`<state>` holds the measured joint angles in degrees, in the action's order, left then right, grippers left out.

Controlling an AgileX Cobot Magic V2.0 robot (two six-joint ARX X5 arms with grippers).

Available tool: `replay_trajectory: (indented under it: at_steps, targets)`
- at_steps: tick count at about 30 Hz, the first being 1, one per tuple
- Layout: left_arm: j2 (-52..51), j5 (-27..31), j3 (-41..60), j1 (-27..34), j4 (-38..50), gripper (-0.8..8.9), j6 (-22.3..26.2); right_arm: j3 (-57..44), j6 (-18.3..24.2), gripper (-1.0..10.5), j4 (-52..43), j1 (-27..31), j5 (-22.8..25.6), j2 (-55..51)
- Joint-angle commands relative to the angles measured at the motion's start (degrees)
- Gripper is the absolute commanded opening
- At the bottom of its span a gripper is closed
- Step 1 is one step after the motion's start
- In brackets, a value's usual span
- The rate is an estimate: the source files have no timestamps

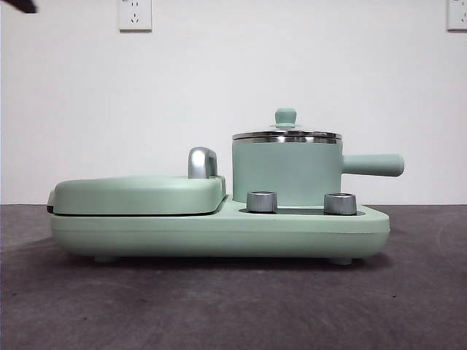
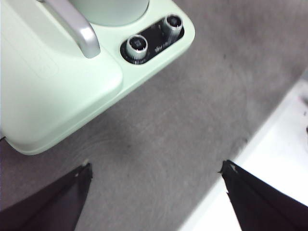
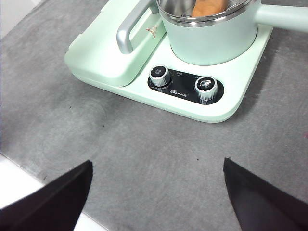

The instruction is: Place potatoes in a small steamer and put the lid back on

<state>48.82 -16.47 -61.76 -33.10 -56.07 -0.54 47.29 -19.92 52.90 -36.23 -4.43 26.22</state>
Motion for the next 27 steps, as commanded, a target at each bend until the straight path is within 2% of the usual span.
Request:
replay_trajectory:
  at_steps: [1, 4, 9, 10, 12, 13, 14, 15, 16, 27]
  targets:
    - [-5.7, -0.1, 5.0, -0.4, 4.7, 4.22, -4.9, 0.5, 0.0, 4.3, -0.7, -0.4, -0.1, 0.3]
    - [-11.3, -0.1, 8.9, -0.4, 7.0, 3.93, -6.6, 0.5, 0.0, 4.3, -0.7, -0.4, -0.1, 0.3]
    - [-16.8, -0.1, 10.1, -0.4, 6.3, 2.98, -6.7, 0.5, 0.0, 4.3, -0.7, -0.4, 0.0, 0.3]
    - [-17.5, -0.1, 10.1, -0.4, 6.2, 2.57, -6.7, 0.5, 0.0, 4.3, -0.8, -0.4, 0.0, 0.3]
    - [-18.5, -0.1, 10.1, -0.4, 5.9, 0.97, -6.6, 0.5, 0.0, 4.0, -0.9, -0.4, -0.1, 0.3]
    - [-18.9, -0.1, 10.1, -0.4, 5.6, 0.13, -6.4, 0.5, 0.0, 2.3, -0.8, -0.4, -0.1, 0.3]
    - [-19.1, -0.1, 10.1, -0.4, 5.5, 0.12, -6.5, 0.5, 0.1, 0.5, -0.8, -0.4, -0.1, 0.3]
    - [-19.2, -0.1, 10.1, -0.4, 5.1, 0.14, -6.7, 0.5, 0.5, -0.2, -0.8, -0.4, -0.1, 0.3]
    - [-19.2, -0.1, 10.1, -0.4, 4.6, 0.14, -7.0, 0.5, 0.5, 0.3, -0.8, -0.4, 0.0, 0.3]
    - [-19.3, -0.1, 10.1, -0.4, 4.8, 0.19, -7.5, 0.5, 0.9, 0.3, -1.5, -0.4, 0.3, 0.2]
